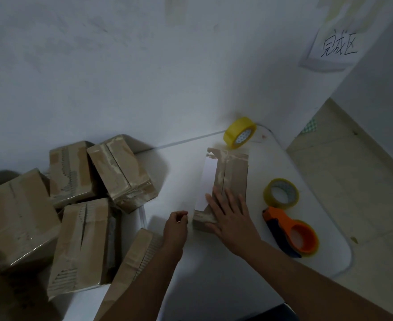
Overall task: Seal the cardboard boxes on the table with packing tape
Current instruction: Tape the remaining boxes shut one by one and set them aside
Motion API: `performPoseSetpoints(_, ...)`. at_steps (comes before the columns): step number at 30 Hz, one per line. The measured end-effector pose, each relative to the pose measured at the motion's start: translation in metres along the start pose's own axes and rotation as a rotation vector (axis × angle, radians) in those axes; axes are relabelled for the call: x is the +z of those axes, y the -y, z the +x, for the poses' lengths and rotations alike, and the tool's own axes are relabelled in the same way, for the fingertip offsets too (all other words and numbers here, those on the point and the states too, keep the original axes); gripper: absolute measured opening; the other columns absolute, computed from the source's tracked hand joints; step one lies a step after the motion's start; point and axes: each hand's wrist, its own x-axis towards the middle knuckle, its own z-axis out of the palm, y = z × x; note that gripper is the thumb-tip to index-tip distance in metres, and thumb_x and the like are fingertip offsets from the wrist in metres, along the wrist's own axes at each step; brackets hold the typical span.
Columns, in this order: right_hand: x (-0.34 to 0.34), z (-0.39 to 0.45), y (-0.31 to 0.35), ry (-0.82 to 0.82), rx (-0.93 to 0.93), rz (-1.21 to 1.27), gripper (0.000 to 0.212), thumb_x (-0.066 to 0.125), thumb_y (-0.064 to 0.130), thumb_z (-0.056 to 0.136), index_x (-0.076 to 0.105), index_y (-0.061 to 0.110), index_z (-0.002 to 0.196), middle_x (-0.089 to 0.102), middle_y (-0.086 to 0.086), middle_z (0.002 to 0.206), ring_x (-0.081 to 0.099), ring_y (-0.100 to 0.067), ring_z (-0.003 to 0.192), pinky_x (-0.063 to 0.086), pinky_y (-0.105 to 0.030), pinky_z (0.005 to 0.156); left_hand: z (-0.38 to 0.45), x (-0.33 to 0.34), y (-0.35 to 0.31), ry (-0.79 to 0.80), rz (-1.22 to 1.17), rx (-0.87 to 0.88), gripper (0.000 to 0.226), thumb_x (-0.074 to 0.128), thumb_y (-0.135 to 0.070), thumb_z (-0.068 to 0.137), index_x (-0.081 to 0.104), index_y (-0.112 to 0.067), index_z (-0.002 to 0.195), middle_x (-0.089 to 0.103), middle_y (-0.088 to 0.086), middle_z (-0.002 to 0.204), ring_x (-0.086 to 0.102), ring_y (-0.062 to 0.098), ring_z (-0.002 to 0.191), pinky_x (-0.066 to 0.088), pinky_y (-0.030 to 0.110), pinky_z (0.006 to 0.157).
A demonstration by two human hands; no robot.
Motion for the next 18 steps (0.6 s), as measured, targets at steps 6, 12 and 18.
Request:
performPoseSetpoints(6, -0.001, 0.000, 0.002, -0.010, 0.005, -0.003, 0.068, 0.030, 0.052, 0.092, 0.030, 0.019, 0.152, 0.024, -0.009, 0.159, 0.020, -0.034, 0.144, 0.014, -0.053, 0.113, -0.040, -0.012, -0.017, 0.169, 0.184, 0.259, 0.048, 0.044, 0.004, 0.097, 0.055, -0.019, 0.138, 0.057, -0.011, 0.127, 0.057, 0.008, 0.117, 0.044, 0.014, 0.091)
performPoseSetpoints(12, -0.005, 0.000, 0.004, 0.040, 0.007, 0.019, 0.069, 0.032, 0.053, 0.092, 0.031, 0.019, 0.151, 0.027, -0.009, 0.158, 0.022, -0.035, 0.144, 0.014, -0.055, 0.113, -0.022, -0.021, -0.031, 0.466, 0.564, 0.376, 0.070, 0.055, -0.009, 0.099, 0.017, -0.019, 0.157, 0.050, -0.002, 0.141, 0.050, 0.020, 0.130, 0.039, 0.021, 0.103)
performPoseSetpoints(18, -0.006, -0.001, 0.003, 0.062, 0.001, 0.017, 0.071, 0.031, 0.054, 0.091, 0.028, 0.018, 0.152, 0.025, -0.010, 0.159, 0.022, -0.036, 0.145, 0.015, -0.055, 0.112, 0.035, -0.053, -0.078, 0.624, 1.149, 0.677, 0.073, 0.074, -0.046, 0.083, 0.047, -0.022, 0.147, 0.061, 0.002, 0.136, 0.059, 0.011, 0.120, 0.042, 0.020, 0.099)
